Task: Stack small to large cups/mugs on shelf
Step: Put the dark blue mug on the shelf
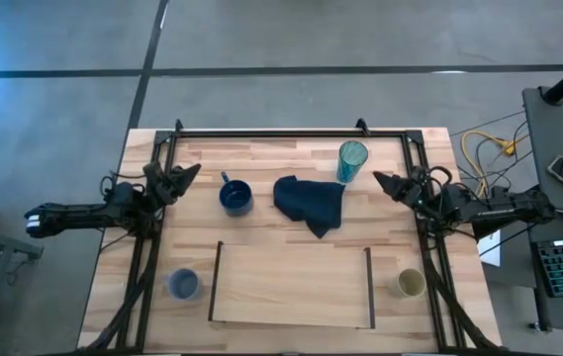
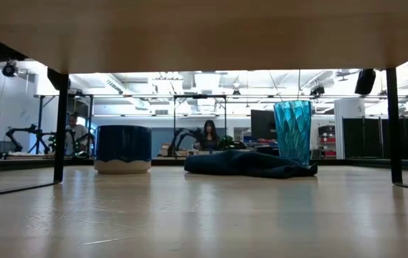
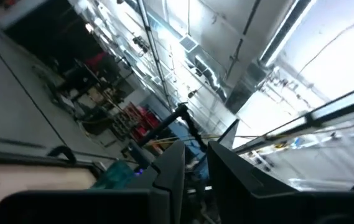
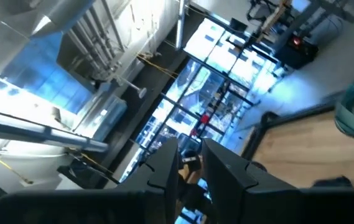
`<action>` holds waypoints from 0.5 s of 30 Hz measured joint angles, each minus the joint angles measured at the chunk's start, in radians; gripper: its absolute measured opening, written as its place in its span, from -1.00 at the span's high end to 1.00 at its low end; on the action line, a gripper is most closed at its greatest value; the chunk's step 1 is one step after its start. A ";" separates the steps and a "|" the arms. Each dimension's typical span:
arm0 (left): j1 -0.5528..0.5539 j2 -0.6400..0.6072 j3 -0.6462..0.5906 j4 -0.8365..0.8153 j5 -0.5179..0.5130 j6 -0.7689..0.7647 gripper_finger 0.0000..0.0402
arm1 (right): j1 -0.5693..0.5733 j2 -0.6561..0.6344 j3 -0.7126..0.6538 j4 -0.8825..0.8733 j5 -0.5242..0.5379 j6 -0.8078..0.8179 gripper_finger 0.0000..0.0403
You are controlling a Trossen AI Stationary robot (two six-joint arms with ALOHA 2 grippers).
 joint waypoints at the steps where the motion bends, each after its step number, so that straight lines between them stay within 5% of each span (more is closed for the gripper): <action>1: 0.000 0.000 0.000 0.001 -0.020 -0.001 0.72 | 0.000 -0.002 0.000 0.002 0.000 -0.006 0.66; 15: 0.000 -0.007 0.070 0.144 0.004 0.275 0.72 | 0.000 0.033 0.003 0.084 -0.059 0.039 0.66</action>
